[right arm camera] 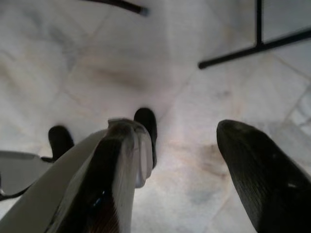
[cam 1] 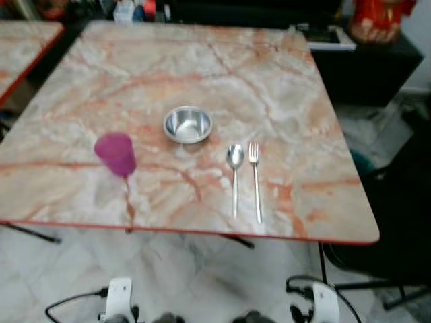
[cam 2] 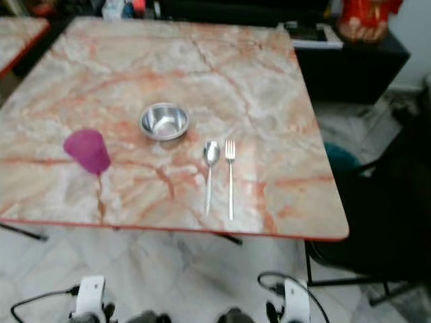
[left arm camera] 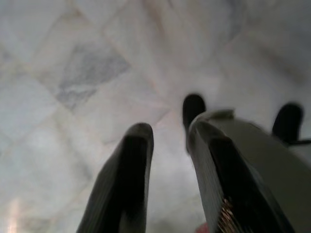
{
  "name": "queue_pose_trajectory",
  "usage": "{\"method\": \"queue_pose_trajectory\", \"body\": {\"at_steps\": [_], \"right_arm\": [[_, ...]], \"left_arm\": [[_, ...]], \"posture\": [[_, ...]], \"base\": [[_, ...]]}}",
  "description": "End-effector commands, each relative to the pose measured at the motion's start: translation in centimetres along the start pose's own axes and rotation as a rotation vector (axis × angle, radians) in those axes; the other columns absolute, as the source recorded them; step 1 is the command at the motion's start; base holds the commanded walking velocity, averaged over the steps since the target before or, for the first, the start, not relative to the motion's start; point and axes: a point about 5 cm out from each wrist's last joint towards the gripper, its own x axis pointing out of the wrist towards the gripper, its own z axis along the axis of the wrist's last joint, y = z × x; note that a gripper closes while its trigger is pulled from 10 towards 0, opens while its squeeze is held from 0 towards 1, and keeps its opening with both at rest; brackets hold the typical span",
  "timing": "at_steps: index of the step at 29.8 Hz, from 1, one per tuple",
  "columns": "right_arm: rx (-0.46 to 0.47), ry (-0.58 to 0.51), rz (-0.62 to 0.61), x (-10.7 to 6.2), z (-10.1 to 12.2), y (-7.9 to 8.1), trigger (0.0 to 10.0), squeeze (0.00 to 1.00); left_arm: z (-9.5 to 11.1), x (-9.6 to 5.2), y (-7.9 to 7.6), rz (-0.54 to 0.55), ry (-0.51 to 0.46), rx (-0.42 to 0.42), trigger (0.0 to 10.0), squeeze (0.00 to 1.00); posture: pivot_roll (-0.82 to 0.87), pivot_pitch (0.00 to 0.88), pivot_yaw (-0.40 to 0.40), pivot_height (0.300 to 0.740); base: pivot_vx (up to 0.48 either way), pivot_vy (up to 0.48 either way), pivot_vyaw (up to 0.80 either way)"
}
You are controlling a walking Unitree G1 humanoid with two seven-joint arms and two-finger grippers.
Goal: Setting the table
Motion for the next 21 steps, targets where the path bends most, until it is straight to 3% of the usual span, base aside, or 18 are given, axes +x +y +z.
{"method": "queue_pose_trajectory", "body": {"at_steps": [1,15,21], "right_arm": [[0.006,0.033,-0.024,-0.35,-1.12,-0.82,10.0,0.00],[0.003,0.035,-0.026,-0.35,-1.06,-0.91,10.0,0.00],[0.001,0.039,-0.024,-0.34,-1.08,-0.90,10.0,0.00]], "left_arm": [[-0.95,-0.11,-0.39,-0.006,0.034,-0.014,10.0,0.00],[-1.42,-0.19,-0.51,-0.016,0.049,-0.014,10.0,0.00],[-1.59,-0.22,-0.57,-0.020,0.053,-0.011,10.0,0.00]], "posture": [[-0.06,0.210,-0.044,0.740],[-0.06,0.211,-0.048,0.740],[-0.06,0.212,-0.049,0.740]], "base": [[0.000,0.000,0.00],[0.000,0.000,0.00],[0.000,0.000,-0.67]]}}
